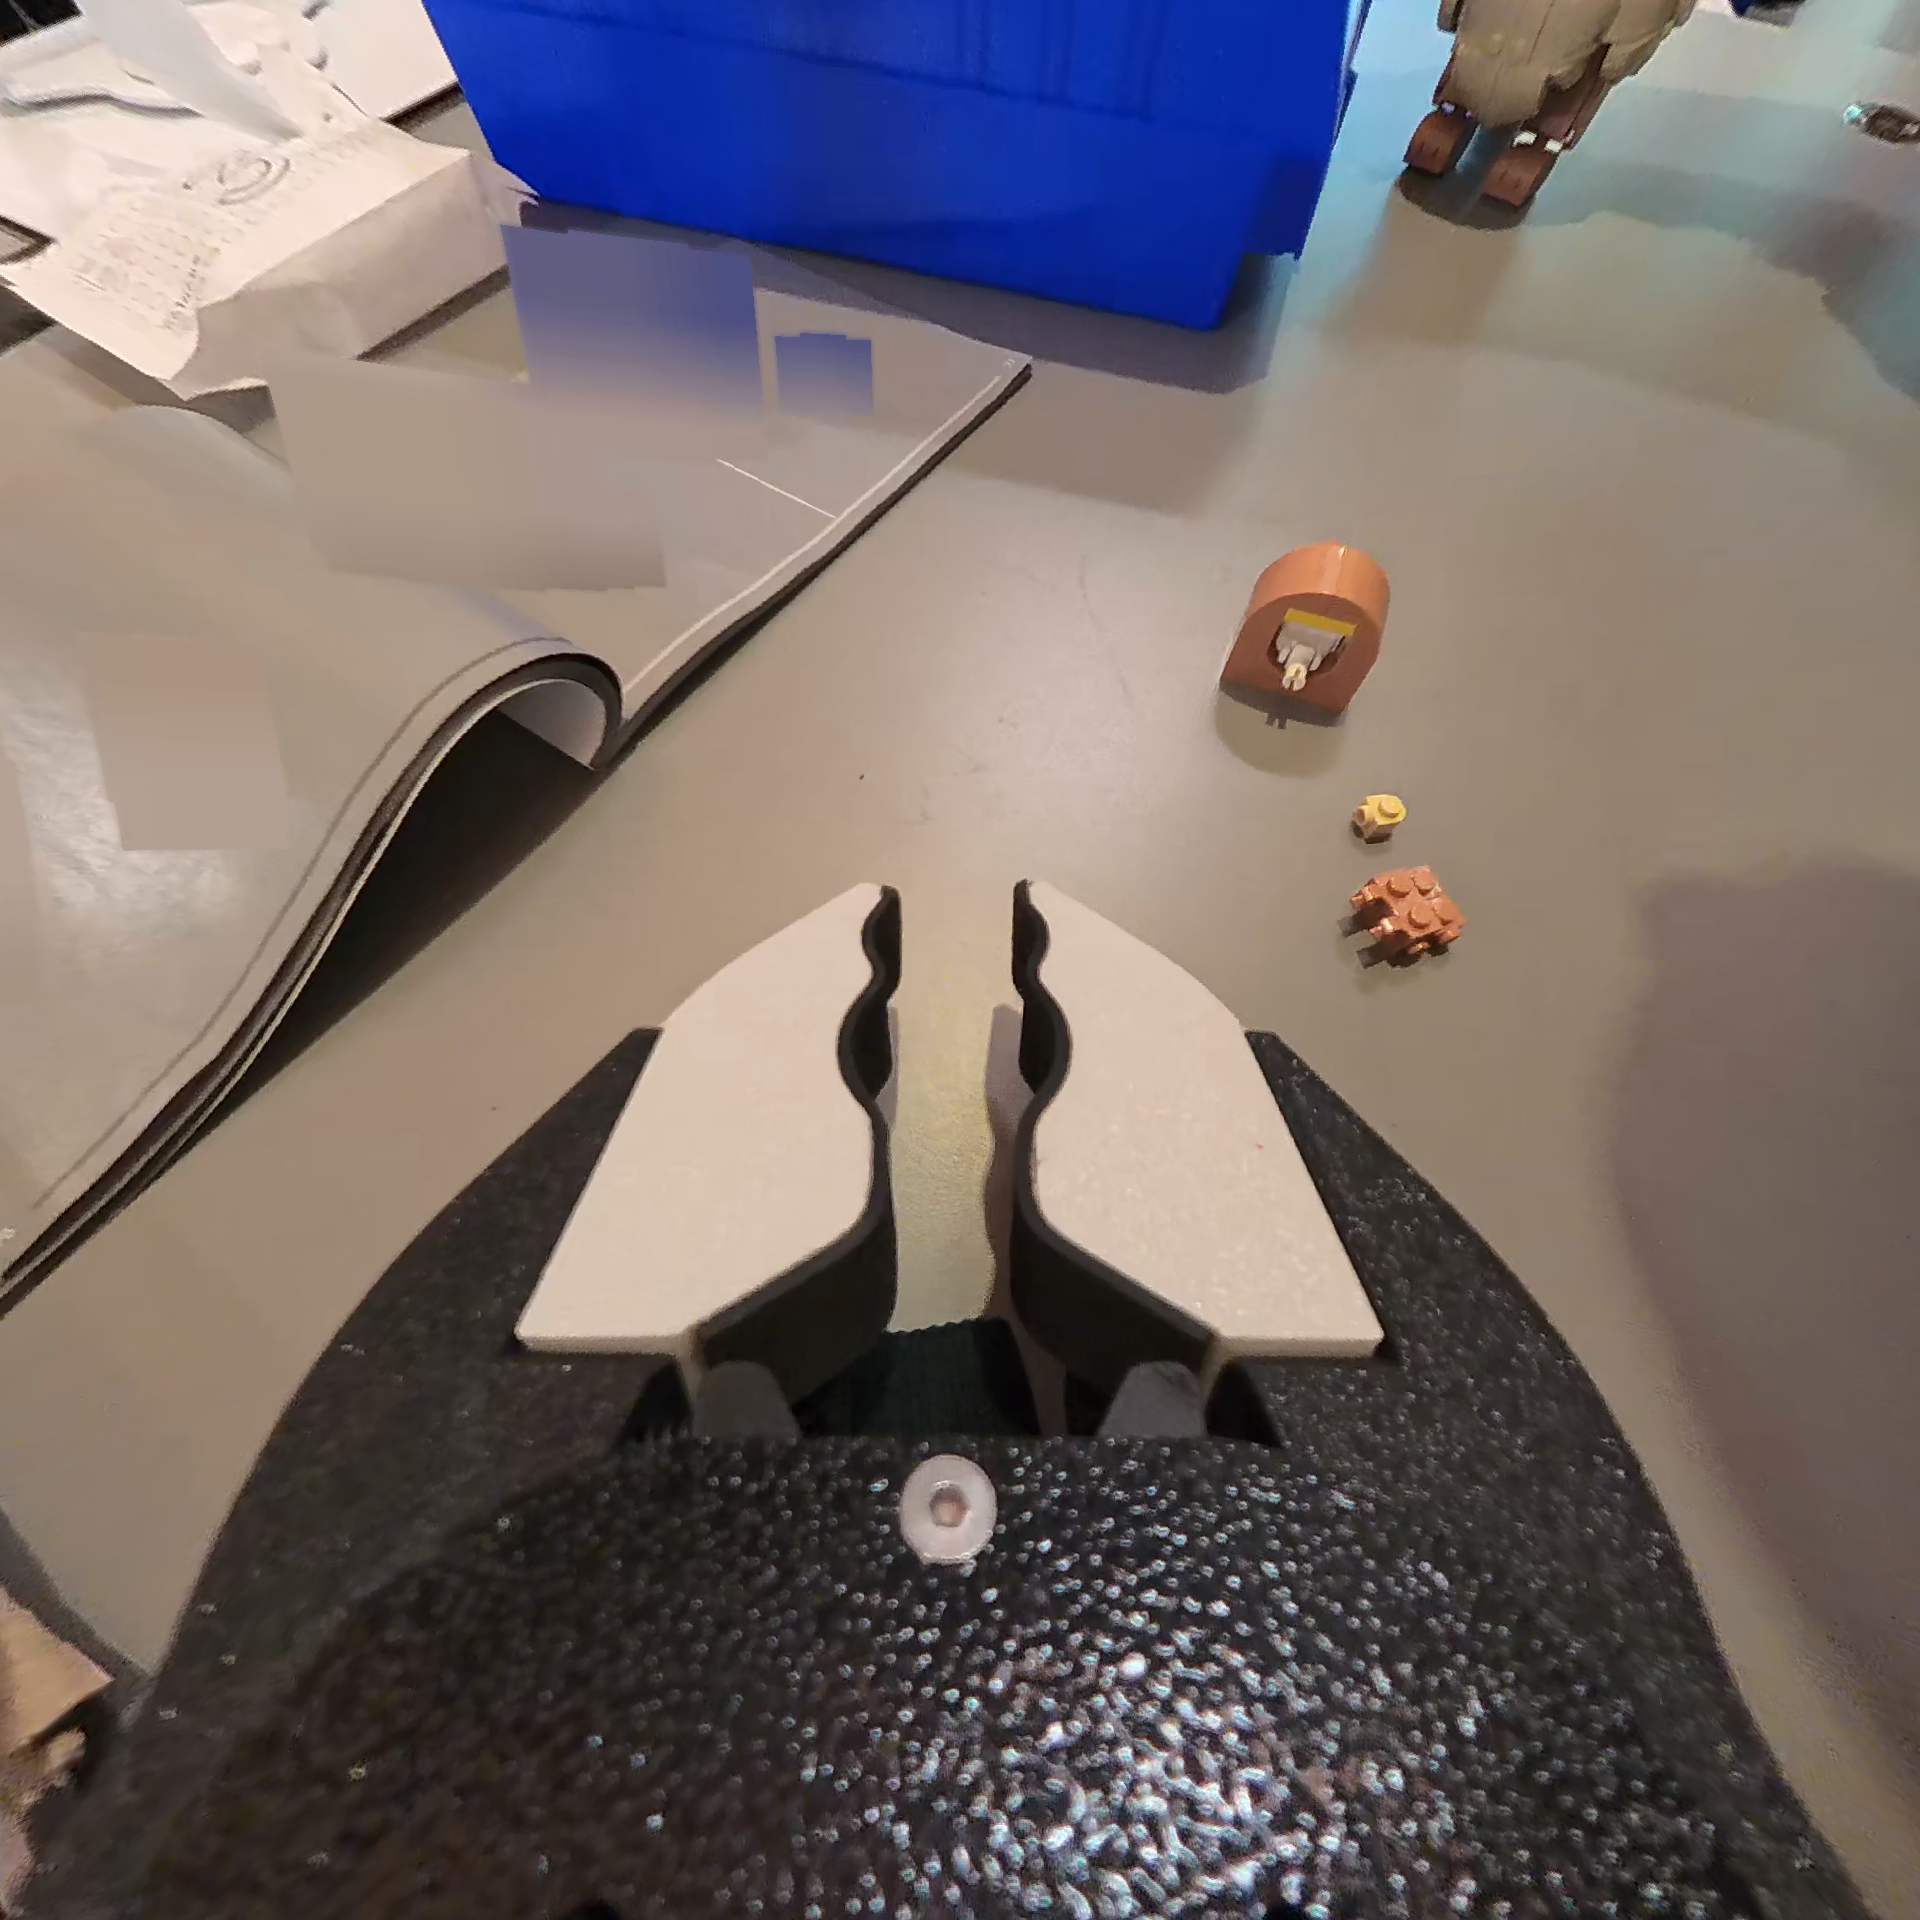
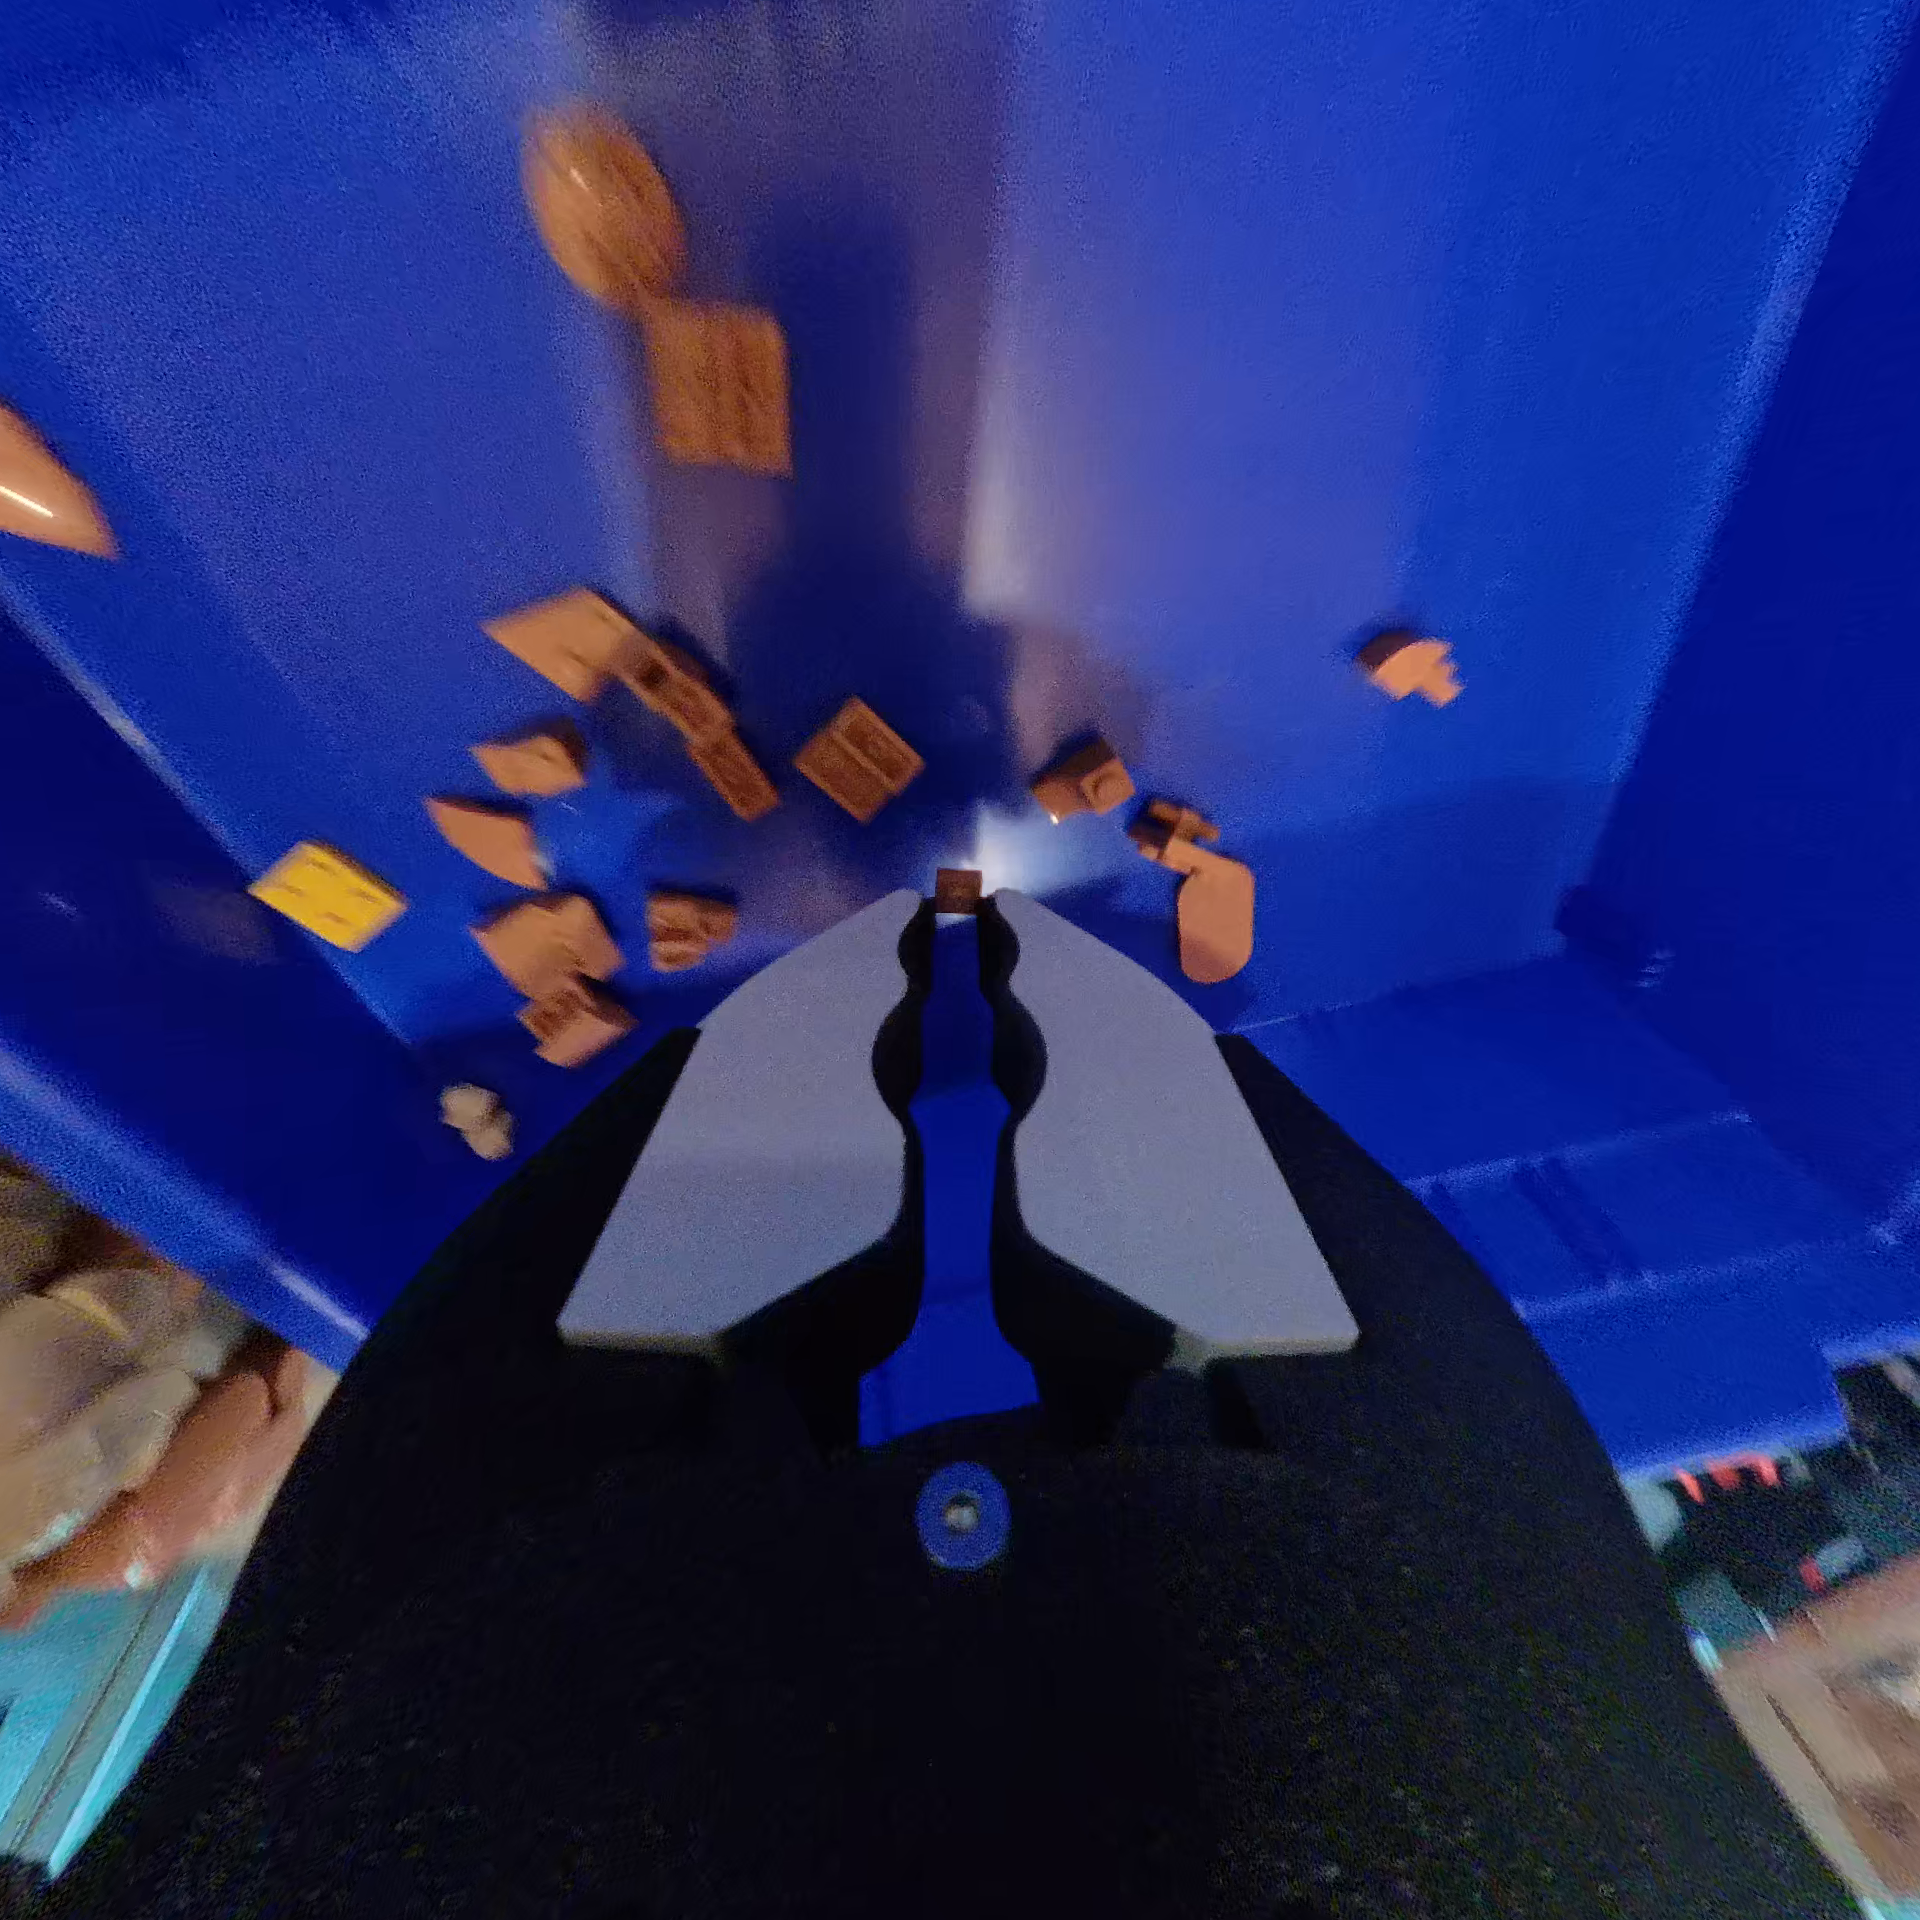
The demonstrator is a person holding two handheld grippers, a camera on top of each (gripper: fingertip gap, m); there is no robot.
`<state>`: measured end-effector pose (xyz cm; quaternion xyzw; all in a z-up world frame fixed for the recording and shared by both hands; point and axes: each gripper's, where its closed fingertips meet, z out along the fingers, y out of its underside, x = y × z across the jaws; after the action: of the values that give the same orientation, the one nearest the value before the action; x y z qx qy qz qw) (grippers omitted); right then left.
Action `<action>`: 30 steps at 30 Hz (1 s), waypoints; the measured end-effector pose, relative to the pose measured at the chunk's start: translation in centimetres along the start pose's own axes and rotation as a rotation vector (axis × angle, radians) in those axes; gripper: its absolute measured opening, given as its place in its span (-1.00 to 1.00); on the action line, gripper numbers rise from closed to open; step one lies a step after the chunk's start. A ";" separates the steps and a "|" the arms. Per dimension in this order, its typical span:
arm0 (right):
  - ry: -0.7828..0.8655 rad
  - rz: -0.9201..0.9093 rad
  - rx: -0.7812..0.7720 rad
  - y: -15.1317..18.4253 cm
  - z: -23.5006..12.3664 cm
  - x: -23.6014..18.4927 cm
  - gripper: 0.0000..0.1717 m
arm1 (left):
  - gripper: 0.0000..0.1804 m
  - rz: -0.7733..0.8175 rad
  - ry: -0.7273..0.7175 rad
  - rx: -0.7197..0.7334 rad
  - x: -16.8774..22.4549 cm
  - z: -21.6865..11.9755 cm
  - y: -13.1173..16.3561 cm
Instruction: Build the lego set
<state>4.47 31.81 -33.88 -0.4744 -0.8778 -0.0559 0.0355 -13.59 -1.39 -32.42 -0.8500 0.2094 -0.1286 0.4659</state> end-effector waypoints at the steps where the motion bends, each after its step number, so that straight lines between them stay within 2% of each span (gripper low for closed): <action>1: 0.029 0.010 0.115 -1.3 -1.5 -0.7 -0.91 | -0.79 -0.001 -0.001 0.008 0.1 -0.1 0.0; 4: 0.099 0.018 0.534 -5.4 -8.1 -4.9 -0.91 | -0.80 0.011 -0.005 0.035 0.3 -0.5 -0.3; 7: 0.120 -0.031 0.910 -9.1 -14.6 -11.7 -0.92 | -0.80 0.028 0.004 0.053 0.9 -0.5 -0.6; 10: 0.132 -0.048 1.098 -11.7 -17.5 -17.5 -0.92 | -0.80 0.065 0.051 0.082 2.5 -0.2 -1.3; 12: 0.145 -0.025 1.152 -13.0 -18.0 -19.8 -0.92 | -0.79 0.116 0.113 0.086 4.2 0.0 -1.4; 15: 0.076 0.050 1.186 -15.2 -17.0 -22.6 -0.92 | -0.70 0.233 0.332 0.045 8.0 0.1 -0.7; 19: 0.016 0.079 1.026 -18.7 -12.1 -25.6 -0.92 | -0.56 0.354 0.503 -0.011 9.9 -0.3 0.2; 22: 0.008 0.052 0.950 -20.6 -9.8 -26.9 -0.92 | -0.50 0.436 0.534 -0.106 9.8 0.2 1.1; 26: 0.003 0.025 0.925 -21.7 -9.0 -27.0 -0.92 | -0.49 0.529 0.584 -0.191 9.9 1.5 2.0; 29: -0.013 0.006 0.928 -22.0 -8.7 -26.4 -0.92 | -0.53 0.559 0.615 -0.213 9.7 2.6 2.3; 30: -0.018 -0.003 0.936 -22.1 -8.6 -26.3 -0.92 | -0.60 0.549 0.620 -0.209 9.6 2.9 2.1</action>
<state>0.45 -3.12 -29.77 -0.4064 -0.8097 0.3502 0.2379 -4.43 -4.81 -35.51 -0.7265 0.5701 -0.2275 0.3090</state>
